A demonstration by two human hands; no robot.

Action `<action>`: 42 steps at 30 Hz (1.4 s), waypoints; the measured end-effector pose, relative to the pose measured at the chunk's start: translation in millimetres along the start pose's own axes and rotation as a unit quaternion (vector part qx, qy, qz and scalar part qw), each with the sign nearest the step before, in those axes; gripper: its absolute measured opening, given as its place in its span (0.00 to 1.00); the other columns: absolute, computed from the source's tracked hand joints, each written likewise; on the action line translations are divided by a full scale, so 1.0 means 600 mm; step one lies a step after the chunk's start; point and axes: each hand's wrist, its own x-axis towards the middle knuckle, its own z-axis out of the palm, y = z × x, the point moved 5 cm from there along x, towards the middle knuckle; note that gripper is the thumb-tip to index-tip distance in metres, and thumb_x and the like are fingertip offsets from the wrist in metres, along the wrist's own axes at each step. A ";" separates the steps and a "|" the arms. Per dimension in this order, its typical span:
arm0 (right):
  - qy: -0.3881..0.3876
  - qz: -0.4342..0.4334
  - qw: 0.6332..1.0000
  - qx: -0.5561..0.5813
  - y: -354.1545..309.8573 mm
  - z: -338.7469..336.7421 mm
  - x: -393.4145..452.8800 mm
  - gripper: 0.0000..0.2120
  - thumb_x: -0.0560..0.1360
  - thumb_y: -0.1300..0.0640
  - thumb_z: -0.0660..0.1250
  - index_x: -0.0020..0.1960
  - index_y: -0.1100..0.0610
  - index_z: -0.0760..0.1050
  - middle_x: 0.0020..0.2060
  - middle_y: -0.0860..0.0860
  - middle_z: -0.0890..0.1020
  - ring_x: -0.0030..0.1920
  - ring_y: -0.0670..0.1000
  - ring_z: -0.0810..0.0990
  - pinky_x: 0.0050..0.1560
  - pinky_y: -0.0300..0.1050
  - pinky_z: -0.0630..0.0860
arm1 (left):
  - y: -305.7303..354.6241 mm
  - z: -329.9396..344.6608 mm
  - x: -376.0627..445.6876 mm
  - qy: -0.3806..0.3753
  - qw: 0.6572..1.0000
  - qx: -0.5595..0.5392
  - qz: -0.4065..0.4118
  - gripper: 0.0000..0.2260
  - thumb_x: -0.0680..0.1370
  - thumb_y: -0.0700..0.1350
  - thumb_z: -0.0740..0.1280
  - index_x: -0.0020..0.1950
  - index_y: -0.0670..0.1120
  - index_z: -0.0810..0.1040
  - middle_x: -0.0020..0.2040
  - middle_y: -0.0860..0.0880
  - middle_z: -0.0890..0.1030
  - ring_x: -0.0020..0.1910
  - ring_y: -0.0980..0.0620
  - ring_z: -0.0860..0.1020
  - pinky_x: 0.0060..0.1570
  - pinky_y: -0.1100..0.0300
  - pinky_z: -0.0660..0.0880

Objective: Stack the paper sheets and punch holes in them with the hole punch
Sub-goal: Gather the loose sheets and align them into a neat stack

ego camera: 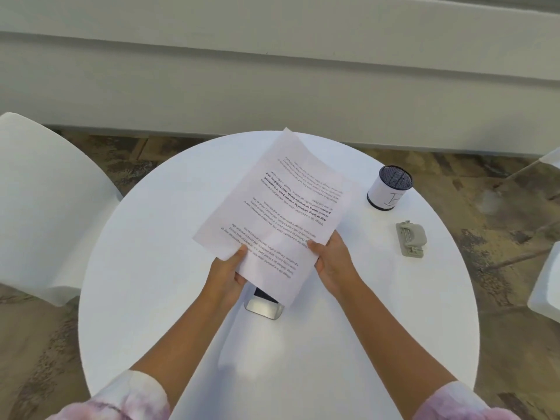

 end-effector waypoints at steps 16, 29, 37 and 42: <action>-0.028 -0.122 0.964 -0.234 -0.075 -0.022 -0.036 0.17 0.72 0.70 0.63 0.49 0.48 0.77 0.45 0.45 0.84 0.47 0.49 0.82 0.51 0.46 0.79 | 0.084 0.040 0.024 -0.058 0.957 0.269 0.095 0.08 0.74 0.44 0.67 0.53 0.52 0.77 0.52 0.51 0.82 0.50 0.50 0.81 0.48 0.53 0.78; -0.015 -0.148 0.961 -0.231 -0.071 -0.005 -0.022 0.14 0.74 0.61 0.65 0.57 0.49 0.72 0.53 0.51 0.80 0.56 0.55 0.78 0.56 0.54 0.77 | 0.096 0.070 0.003 -0.070 0.933 0.314 0.160 0.06 0.76 0.45 0.66 0.51 0.55 0.76 0.48 0.52 0.81 0.47 0.47 0.79 0.45 0.55 0.77; -0.008 -0.150 0.961 -0.232 -0.062 -0.008 -0.014 0.14 0.75 0.63 0.64 0.55 0.46 0.72 0.50 0.45 0.80 0.54 0.52 0.78 0.54 0.49 0.78 | 0.086 0.062 0.008 -0.069 0.934 0.321 0.139 0.07 0.74 0.48 0.69 0.51 0.56 0.76 0.49 0.51 0.81 0.50 0.45 0.78 0.49 0.51 0.77; 0.049 -0.172 0.940 -0.290 -0.051 -0.024 -0.008 0.28 0.72 0.56 0.69 0.69 0.50 0.62 0.63 0.44 0.72 0.66 0.47 0.71 0.55 0.28 0.71 | 0.084 0.044 0.024 -0.065 0.969 0.220 0.094 0.10 0.76 0.41 0.65 0.57 0.48 0.78 0.50 0.51 0.84 0.51 0.48 0.81 0.47 0.55 0.80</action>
